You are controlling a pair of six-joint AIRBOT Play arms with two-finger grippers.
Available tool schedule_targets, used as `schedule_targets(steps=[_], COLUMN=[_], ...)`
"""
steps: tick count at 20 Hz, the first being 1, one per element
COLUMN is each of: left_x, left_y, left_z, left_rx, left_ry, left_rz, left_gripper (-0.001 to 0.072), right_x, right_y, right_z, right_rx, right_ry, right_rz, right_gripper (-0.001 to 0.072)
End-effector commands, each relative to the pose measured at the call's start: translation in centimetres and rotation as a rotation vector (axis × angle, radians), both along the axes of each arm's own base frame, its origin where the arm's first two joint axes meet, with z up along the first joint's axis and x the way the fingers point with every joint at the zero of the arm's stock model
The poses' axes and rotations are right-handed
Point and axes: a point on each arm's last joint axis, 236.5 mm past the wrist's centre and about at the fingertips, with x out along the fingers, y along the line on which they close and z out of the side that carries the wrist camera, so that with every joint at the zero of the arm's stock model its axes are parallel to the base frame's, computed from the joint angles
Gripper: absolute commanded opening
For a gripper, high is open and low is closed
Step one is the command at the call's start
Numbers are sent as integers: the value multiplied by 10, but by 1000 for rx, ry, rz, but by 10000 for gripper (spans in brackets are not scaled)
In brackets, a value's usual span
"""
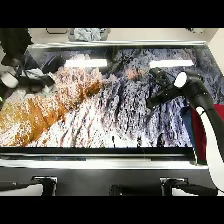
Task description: Fold the shirts.
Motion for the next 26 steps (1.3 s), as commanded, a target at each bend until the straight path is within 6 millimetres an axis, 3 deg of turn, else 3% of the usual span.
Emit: schedule_targets(steps=[1,3,5,8,14,20,22,26], left_x=[60,55,40,25,31,77,89,101], left_y=[99,138,155,157,155,200,203,193], left_z=[16,-19,-57,-100,-144,-129,-116,-69], left_rx=[-275,-412,-486,-455,-452,-401,-423,-433], left_ry=[-41,76,181,290,330,70,0,-117], left_rz=[351,464,495,442,429,535,536,423], left_gripper=[679,685,720,720,720,720,720,720], right_x=[6,5,6,8,8,8,8,8], right_y=[1,1,1,2,2,2,2,4], right_z=[1,1,2,2,2,3,3,3], right_rx=[2,3,4,9,16,29,33,40], right_ry=[-24,-23,-28,-33,-28,-20,-18,-16], right_rz=[-3,-3,-4,-13,-35,-76,-84,-87], right_gripper=[671,668,668,668,668,668,668,668])
